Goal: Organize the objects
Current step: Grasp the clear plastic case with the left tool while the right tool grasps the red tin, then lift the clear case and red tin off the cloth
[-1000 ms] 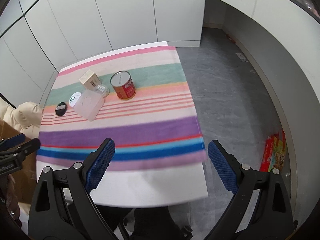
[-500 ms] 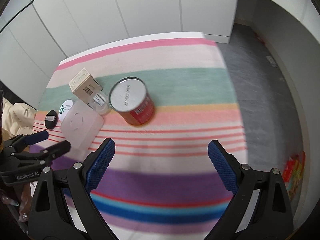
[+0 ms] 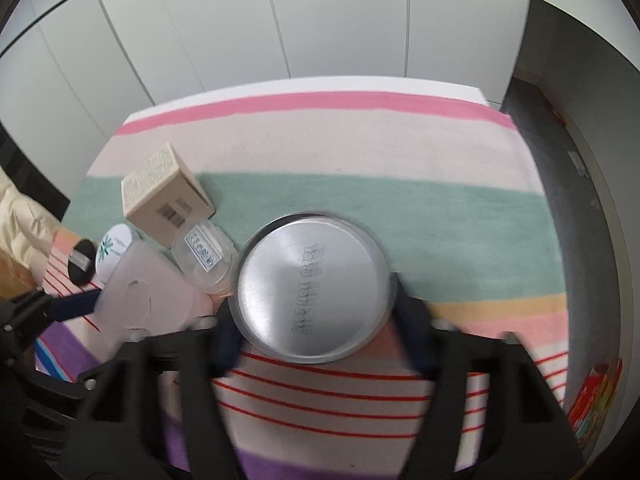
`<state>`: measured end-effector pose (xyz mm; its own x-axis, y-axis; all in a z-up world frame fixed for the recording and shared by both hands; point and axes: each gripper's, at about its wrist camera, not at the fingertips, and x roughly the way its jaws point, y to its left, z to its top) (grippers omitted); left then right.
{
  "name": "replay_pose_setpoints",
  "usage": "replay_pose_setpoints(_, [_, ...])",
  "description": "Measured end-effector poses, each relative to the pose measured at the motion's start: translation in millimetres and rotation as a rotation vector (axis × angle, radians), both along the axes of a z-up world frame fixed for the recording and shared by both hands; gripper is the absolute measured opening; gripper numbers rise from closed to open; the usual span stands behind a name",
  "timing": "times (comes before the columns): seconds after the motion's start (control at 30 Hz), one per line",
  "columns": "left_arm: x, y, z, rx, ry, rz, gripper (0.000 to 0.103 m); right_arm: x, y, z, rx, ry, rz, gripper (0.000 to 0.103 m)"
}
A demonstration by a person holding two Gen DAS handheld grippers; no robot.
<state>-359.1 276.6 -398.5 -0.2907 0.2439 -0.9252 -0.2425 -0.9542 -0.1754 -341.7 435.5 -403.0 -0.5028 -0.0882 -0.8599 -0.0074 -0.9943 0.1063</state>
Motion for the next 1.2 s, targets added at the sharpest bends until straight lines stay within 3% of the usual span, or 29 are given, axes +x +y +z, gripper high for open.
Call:
replay_pose_setpoints(0.23, [-1,11,-2,-0.011,-0.005,-0.028,0.089,20,11,3,0.042,0.03,-0.043,0.058])
replay_pose_setpoints(0.3, [-2,17,-6,-0.05,0.0,-0.032,0.089,26,17,4,0.039,0.027,-0.056,0.058])
replay_pose_setpoints(0.37, [-4,27,-16,-0.141,-0.019,-0.031,0.089,31,21,5,0.04,0.022,-0.068,0.058])
replay_pose_setpoints(0.43, [-2,35,-15,-0.187,0.028,-0.045,0.084,37,24,5,0.041,0.021,-0.076,0.058])
replay_pose_setpoints(0.87, [3,18,4,-0.186,0.088,0.04,0.083,47,32,8,0.095,-0.006,-0.105,0.056])
replay_pose_setpoints(1.2, [10,-8,55,-0.17,0.138,0.09,0.083,53,20,63,0.122,0.034,-0.098,0.056])
